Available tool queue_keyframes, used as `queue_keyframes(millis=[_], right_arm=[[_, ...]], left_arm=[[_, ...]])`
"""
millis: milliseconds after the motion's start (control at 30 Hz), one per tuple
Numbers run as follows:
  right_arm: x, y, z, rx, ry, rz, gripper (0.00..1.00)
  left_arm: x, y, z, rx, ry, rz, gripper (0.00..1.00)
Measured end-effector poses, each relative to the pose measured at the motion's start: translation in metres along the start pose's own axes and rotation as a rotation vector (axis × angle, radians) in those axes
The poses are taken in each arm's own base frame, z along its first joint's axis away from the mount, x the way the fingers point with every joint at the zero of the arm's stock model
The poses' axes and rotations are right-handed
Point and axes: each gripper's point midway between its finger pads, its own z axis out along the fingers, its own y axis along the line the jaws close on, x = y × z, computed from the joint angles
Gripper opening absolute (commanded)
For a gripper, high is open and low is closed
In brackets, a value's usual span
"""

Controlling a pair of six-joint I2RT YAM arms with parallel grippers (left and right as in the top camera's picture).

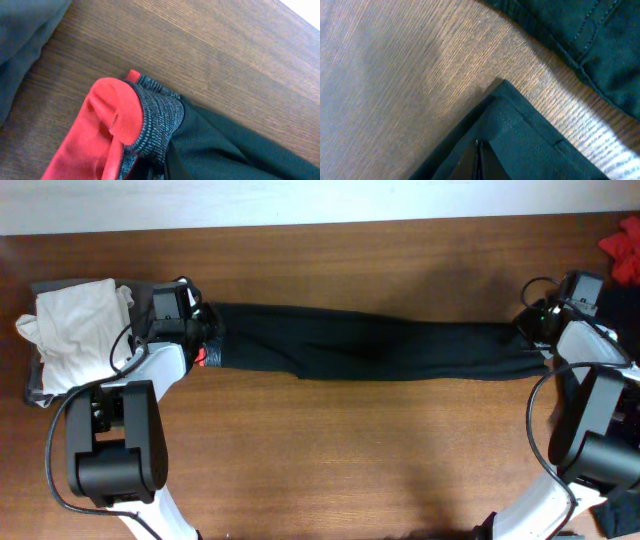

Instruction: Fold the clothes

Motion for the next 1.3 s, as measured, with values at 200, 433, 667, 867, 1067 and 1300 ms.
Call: queue_keyframes(millis=[200, 433, 667, 867, 1067, 1300], right_arm=[[-0.010, 0.001, 0.002, 0.000, -0.044, 0.000, 0.04], [-0.016, 0.003, 0.001, -0.006, -0.071, 0.007, 0.34], [-0.036, 0.015, -0.003, -0.053, -0.135, -0.089, 0.73], [-0.037, 0.037, -0.029, -0.170, 0.004, -0.203, 0.61], [-0.023, 0.057, -0.081, -0.265, 0.182, -0.241, 0.17], [0.043, 0.068, -0.097, -0.277, 0.389, -0.376, 0.04]], left_arm=[[-0.007, -0.003, 0.000, 0.013, -0.028, 0.004, 0.01], [-0.011, -0.001, 0.000, -0.008, -0.050, 0.011, 0.46], [-0.045, -0.016, -0.005, 0.041, -0.166, 0.026, 0.72], [-0.074, -0.054, -0.022, 0.138, -0.081, 0.031, 0.59], [-0.050, -0.072, -0.046, 0.125, 0.133, 0.048, 0.01], [0.010, -0.100, -0.051, 0.115, 0.309, 0.156, 0.01]])
